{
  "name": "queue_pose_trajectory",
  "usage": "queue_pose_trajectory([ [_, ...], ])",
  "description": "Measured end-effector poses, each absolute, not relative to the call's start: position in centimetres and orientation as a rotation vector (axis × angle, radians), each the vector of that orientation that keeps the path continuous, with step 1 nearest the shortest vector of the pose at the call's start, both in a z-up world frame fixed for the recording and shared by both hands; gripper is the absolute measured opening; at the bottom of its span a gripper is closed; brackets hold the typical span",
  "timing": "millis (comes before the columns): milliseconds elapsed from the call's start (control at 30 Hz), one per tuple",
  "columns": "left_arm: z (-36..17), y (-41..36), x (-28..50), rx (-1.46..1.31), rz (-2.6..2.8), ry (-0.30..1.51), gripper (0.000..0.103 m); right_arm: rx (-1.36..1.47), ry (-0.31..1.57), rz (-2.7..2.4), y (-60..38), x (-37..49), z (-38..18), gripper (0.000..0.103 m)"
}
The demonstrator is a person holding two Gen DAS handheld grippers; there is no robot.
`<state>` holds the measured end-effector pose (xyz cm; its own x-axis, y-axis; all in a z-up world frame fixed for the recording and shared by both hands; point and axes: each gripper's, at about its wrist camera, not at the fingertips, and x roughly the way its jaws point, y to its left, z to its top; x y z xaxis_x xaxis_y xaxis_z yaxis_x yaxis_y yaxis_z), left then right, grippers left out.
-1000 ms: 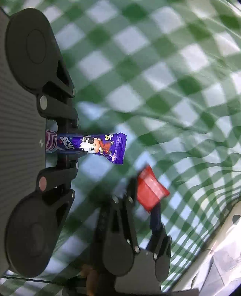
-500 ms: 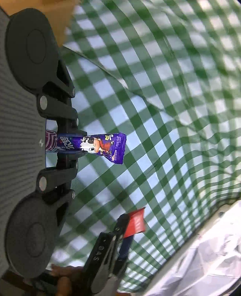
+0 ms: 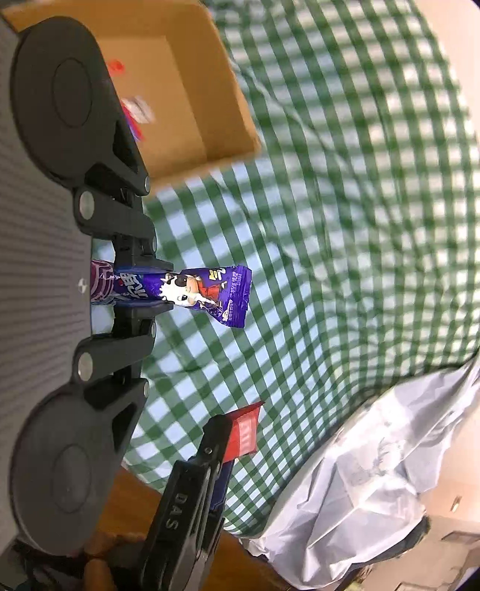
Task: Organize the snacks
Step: 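Carry the purple bar with left tool while right tool carries red pack into box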
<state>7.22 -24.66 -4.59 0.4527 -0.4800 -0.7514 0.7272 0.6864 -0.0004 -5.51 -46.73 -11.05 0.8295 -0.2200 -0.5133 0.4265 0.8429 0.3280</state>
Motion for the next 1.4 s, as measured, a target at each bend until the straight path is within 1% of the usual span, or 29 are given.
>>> queue_pose_trajectory([
  [167,-2.5,-16.4,3.4,0.283,-0.661,0.786,0.014,0.391,0.480,-0.214,-39.1,-8.6,-7.7,0.057],
  [333,-1.4,-9.3,0.3,0.265,-0.519,0.776,0.014,0.403,0.466,-0.098,-32.9,-10.7,-6.0,0.057],
  [533,-0.8,-3.8,-2.9,0.201,-0.428,0.764,0.014,0.354,0.483,0.010,-27.3,-13.1,-5.0,0.057],
  [767,-0.2,-1.2,-4.8,0.166,-0.388,0.744,0.014,0.317,0.498,0.041,-24.6,-14.8,-4.6,0.057],
  [1400,-1.9,-0.6,-4.0,0.171,-0.327,0.816,0.014,0.257,0.531,0.029,-23.0,-14.9,-4.9,0.057],
])
